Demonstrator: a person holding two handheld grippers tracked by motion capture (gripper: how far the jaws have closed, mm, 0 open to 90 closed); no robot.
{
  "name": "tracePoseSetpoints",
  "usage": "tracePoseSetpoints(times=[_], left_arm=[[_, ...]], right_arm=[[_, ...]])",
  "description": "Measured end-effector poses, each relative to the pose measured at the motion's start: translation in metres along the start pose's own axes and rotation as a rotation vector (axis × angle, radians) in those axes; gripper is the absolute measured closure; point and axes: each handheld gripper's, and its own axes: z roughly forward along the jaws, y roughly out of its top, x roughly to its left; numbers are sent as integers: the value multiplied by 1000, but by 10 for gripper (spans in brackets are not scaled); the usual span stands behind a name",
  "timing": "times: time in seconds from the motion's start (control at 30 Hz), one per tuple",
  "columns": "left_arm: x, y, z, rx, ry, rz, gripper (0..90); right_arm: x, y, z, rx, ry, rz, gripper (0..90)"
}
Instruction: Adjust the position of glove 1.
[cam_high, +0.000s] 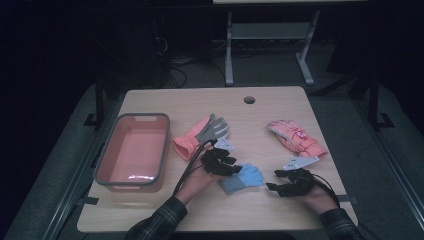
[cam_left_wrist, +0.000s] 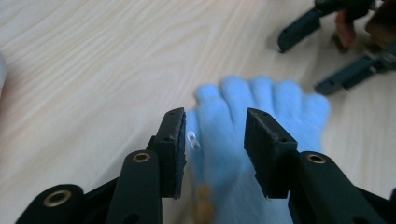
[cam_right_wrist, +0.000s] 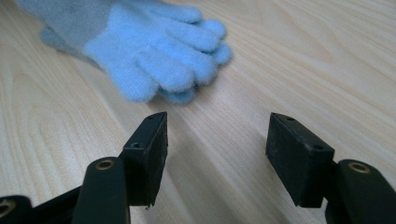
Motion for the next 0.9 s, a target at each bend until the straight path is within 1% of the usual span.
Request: tracePoseSetpoints(times=[0.1,0.13,0.17,0.2,0.27,0.3,0.37,0.43,0.47,0.5,0.53,0.57,0.6,0.73,0.77,0.83,0.87,0.9], left_arm=[[4,5,11,9,-19,-13,602],[6,6,14,10,-21,-11,602],[7,7,16,13,-37,-8,603],[6,7,18,13,-49,-14,608],[4,7,23,27,-57,-7,610],[4,6,24,42,-59,2,627],[4,5,27,51,-62,4,692],[5,5,27,54,-65,7,788],[4,5,26,53,-70,5,821],[4,5,26,54,-70,8,834],[3,6,25,54,-67,11,842],[3,6,23,45,-73,6,847],[2,7,21,23,-75,-8,849],[2,10,7,-24,-60,-32,848],[3,9,5,-29,-53,-40,847],[6,6,2,-22,-18,-52,844],[8,3,3,-21,-23,-70,841],[10,1,4,-14,-23,-79,830]], right_arm=[[0,-1,0,-7,0,-2,381],[0,-1,0,-10,1,-3,380],[0,-2,0,-12,2,-7,380],[0,-2,0,-16,2,-12,380],[0,-2,1,-17,-1,-18,380],[0,-2,1,-18,-1,-19,379],[0,-2,1,-19,-2,-21,379],[-1,-2,1,-20,-2,-22,379],[-1,-2,1,-21,-4,-26,379],[0,-2,1,-20,-6,-27,378],[0,-2,1,-20,-7,-29,379],[0,-2,1,-20,-8,-30,379],[0,-2,1,-20,-8,-31,378],[0,-2,1,-21,-9,-31,379],[0,-2,1,-21,-9,-32,379],[0,-2,1,-21,-10,-32,379],[0,-2,1,-21,-10,-32,379],[0,-2,1,-20,-10,-32,379]])
